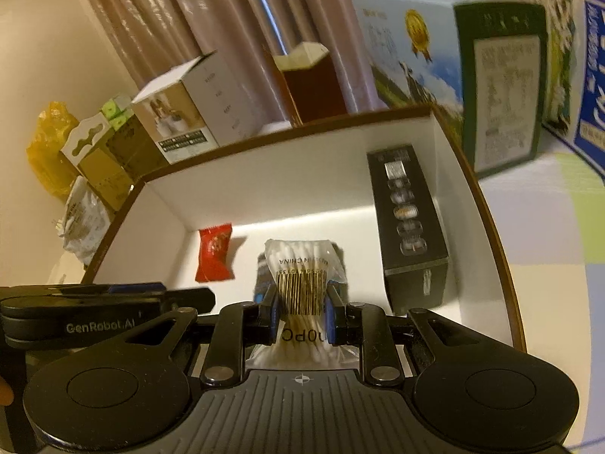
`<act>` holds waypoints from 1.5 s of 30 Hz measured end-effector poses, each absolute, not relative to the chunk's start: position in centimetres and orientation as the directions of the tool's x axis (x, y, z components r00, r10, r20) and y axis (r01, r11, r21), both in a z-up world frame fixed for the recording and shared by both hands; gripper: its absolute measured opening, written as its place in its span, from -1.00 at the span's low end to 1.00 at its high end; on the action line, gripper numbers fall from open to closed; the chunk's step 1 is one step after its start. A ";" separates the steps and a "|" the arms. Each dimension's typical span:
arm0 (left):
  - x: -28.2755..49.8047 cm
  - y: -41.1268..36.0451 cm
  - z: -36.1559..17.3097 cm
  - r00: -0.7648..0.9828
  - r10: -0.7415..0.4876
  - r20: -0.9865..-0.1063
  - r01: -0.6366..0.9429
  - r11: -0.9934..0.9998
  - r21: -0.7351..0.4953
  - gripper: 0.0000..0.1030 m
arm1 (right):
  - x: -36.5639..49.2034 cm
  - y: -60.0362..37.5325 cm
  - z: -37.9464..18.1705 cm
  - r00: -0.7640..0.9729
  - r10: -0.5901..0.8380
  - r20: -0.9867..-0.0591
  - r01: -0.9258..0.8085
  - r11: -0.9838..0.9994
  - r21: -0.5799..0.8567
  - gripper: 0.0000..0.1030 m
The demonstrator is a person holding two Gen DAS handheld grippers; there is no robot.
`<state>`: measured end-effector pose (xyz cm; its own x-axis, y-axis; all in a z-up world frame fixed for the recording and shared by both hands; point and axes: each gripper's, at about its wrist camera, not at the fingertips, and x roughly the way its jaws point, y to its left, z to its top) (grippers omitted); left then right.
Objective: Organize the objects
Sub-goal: 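Carry the sock pouch and swab bag into the brown box and release them, then withdraw both grippers from the box toward the white hair clip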
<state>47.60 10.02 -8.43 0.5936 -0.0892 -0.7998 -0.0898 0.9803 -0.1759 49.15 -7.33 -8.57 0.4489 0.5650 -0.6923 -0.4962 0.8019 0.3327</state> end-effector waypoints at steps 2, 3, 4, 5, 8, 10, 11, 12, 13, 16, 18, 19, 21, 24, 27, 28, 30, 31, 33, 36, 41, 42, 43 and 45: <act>47.5 10.1 -8.3 0.596 -0.081 -0.799 -0.090 0.982 -0.167 0.25 | 49.1 -7.2 -8.2 0.468 0.568 -0.677 -0.507 0.800 0.320 -0.31; 47.4 10.1 -8.2 0.597 -0.077 -0.798 -0.089 0.983 -0.162 0.30 | 49.0 -7.2 -8.0 0.482 0.562 -0.672 -0.507 0.805 0.309 -0.01; 47.4 10.1 -8.2 0.599 -0.075 -0.797 -0.088 0.983 -0.159 0.32 | 48.9 -7.2 -7.9 0.491 0.561 -0.666 -0.509 0.805 0.303 0.05; 47.3 10.2 -8.1 0.600 -0.073 -0.797 -0.087 0.984 -0.155 0.32 | 48.9 -7.2 -7.8 0.496 0.563 -0.661 -0.515 0.804 0.299 0.05; 47.2 10.3 -7.9 0.600 -0.064 -0.797 -0.086 0.986 -0.143 0.37 | 48.7 -7.4 -7.7 0.491 0.559 -0.669 -0.523 0.803 0.287 0.05; 47.0 10.4 -7.8 0.601 -0.060 -0.797 -0.084 0.987 -0.138 0.41 | 48.5 -7.6 -7.8 0.483 0.557 -0.676 -0.524 0.802 0.286 0.05; 46.9 10.4 -7.7 0.601 -0.059 -0.797 -0.084 0.987 -0.136 0.42 | 48.3 -7.7 -7.8 0.482 0.555 -0.679 -0.524 0.803 0.284 0.06; 46.8 10.4 -7.6 0.601 -0.057 -0.797 -0.082 0.988 -0.133 0.43 | 48.2 -7.8 -7.9 0.480 0.553 -0.681 -0.525 0.803 0.282 0.06; 46.7 10.5 -7.5 0.601 -0.054 -0.797 -0.081 0.988 -0.128 0.45 | 48.1 -8.0 -7.9 0.478 0.550 -0.684 -0.526 0.804 0.279 0.09; 46.3 10.5 -7.2 0.602 -0.049 -0.797 -0.078 0.990 -0.120 0.47 | 47.8 -8.4 -7.9 0.480 0.544 -0.688 -0.522 0.807 0.275 0.30; 46.1 10.5 -7.0 0.601 -0.047 -0.798 -0.077 0.990 -0.116 0.49 | 47.4 -8.8 -7.7 0.482 0.546 -0.685 -0.523 0.807 0.275 0.32; 45.9 10.4 -6.9 0.600 -0.045 -0.799 -0.077 0.991 -0.114 0.49 | 47.3 -8.9 -7.6 0.481 0.547 -0.686 -0.525 0.806 0.274 0.34; 45.6 10.3 -6.6 0.598 -0.036 -0.801 -0.076 0.992 -0.101 0.50 | 46.9 -9.2 -7.4 0.483 0.545 -0.686 -0.527 0.806 0.269 0.42; 45.0 10.0 -6.2 0.603 -0.025 -0.798 -0.072 0.994 -0.085 0.60 | 46.4 -9.5 -7.0 0.492 0.544 -0.679 -0.530 0.807 0.262 0.54; 44.4 9.8 -5.7 0.608 -0.022 -0.794 -0.069 0.994 -0.080 0.61 | 46.0 -9.9 -6.5 0.498 0.546 -0.674 -0.530 0.807 0.261 0.60; 44.2 9.7 -5.5 0.608 -0.021 -0.793 -0.068 0.995 -0.078 0.62 | 45.9 -10.0 -6.3 0.500 0.546 -0.672 -0.530 0.807 0.260 0.63; 43.7 9.5 -5.2 0.611 -0.017 -0.792 -0.068 0.995 -0.074 0.64 | 45.6 -10.2 -6.1 0.505 0.542 -0.671 -0.529 0.809 0.256 0.67; 43.5 9.5 -5.0 0.612 -0.014 -0.791 -0.070 0.995 -0.072 0.65 | 45.4 -10.3 -5.9 0.508 0.539 -0.671 -0.528 0.811 0.252 0.69; 42.9 9.4 -4.7 0.611 -0.010 -0.792 -0.073 0.995 -0.069 0.66 | 45.0 -10.5 -5.6 0.514 0.537 -0.668 -0.526 0.813 0.249 0.73; 42.1 9.1 -4.1 0.613 -0.005 -0.790 -0.075 0.995 -0.065 0.67 | 44.4 -10.9 -5.1 0.522 0.538 -0.662 -0.521 0.815 0.253 0.76; 40.8 8.7 -3.2 0.617 0.014 -0.787 -0.083 0.995 -0.047 0.69 | 43.4 -11.5 -4.4 0.530 0.539 -0.655 -0.517 0.818 0.255 0.79; 40.5 8.6 -3.0 0.619 0.014 -0.785 -0.083 0.995 -0.048 0.70 | 43.2 -11.6 -4.3 0.531 0.540 -0.653 -0.517 0.817 0.255 0.80; 40.2 8.5 -2.8 0.621 0.013 -0.784 -0.082 0.995 -0.049 0.70 | 43.0 -11.7 -4.2 0.531 0.542 -0.651 -0.518 0.816 0.257 0.80; 39.7 8.3 -2.5 0.624 0.013 -0.781 -0.081 0.996 -0.048 0.71 | 42.5 -11.9 -3.9 0.534 0.544 -0.647 -0.517 0.816 0.259 0.81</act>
<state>39.71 8.32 -2.51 0.6243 0.0134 -0.7811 -0.0813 0.9955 -0.0479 42.49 -11.93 -3.89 0.5344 0.5442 -0.6468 -0.5174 0.8157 0.2587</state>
